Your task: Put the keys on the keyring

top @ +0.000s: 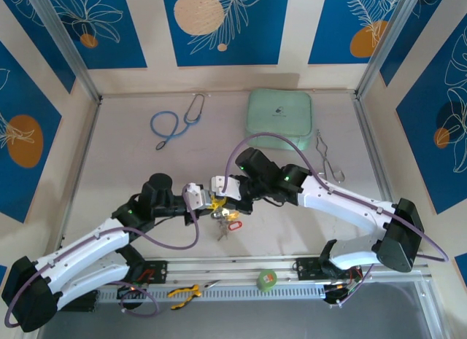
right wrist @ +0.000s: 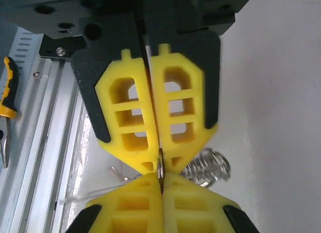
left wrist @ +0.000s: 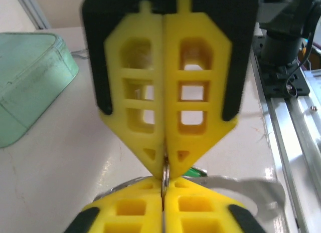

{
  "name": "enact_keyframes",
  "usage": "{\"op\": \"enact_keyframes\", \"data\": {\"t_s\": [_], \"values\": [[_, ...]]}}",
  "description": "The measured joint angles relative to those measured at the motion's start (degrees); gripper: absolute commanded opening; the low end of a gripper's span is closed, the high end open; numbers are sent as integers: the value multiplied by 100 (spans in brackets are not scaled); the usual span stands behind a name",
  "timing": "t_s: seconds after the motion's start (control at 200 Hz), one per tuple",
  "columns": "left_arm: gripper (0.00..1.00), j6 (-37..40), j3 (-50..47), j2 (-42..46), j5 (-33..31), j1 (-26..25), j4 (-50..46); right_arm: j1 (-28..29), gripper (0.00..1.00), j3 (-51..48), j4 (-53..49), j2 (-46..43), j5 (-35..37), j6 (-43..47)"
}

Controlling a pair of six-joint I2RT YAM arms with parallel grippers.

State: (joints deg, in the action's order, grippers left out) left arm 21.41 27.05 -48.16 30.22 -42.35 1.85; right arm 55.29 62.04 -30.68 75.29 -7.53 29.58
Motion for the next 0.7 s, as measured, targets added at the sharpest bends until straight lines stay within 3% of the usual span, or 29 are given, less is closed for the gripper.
{"op": "enact_keyframes", "data": {"t_s": [0.03, 0.145, 0.205, 0.365, 0.7], "values": [[0, -7, -4, 2, 9, -2, 2, 0, 3, 0, -2, 0, 7, -2], [0, -33, -68, 92, 17, -2, 87, -76, 33, -179, 251, -125, -107, -151], [0, -52, -136, 164, 15, -2, 205, -229, 39, -498, 586, -385, -358, -356], [0, -216, -409, 291, 42, -2, 634, -804, 38, -1196, 1248, -1027, -931, -911], [0, -402, -516, 289, 83, -2, 962, -789, 23, -1272, 1545, -780, -1259, -1327]]}}
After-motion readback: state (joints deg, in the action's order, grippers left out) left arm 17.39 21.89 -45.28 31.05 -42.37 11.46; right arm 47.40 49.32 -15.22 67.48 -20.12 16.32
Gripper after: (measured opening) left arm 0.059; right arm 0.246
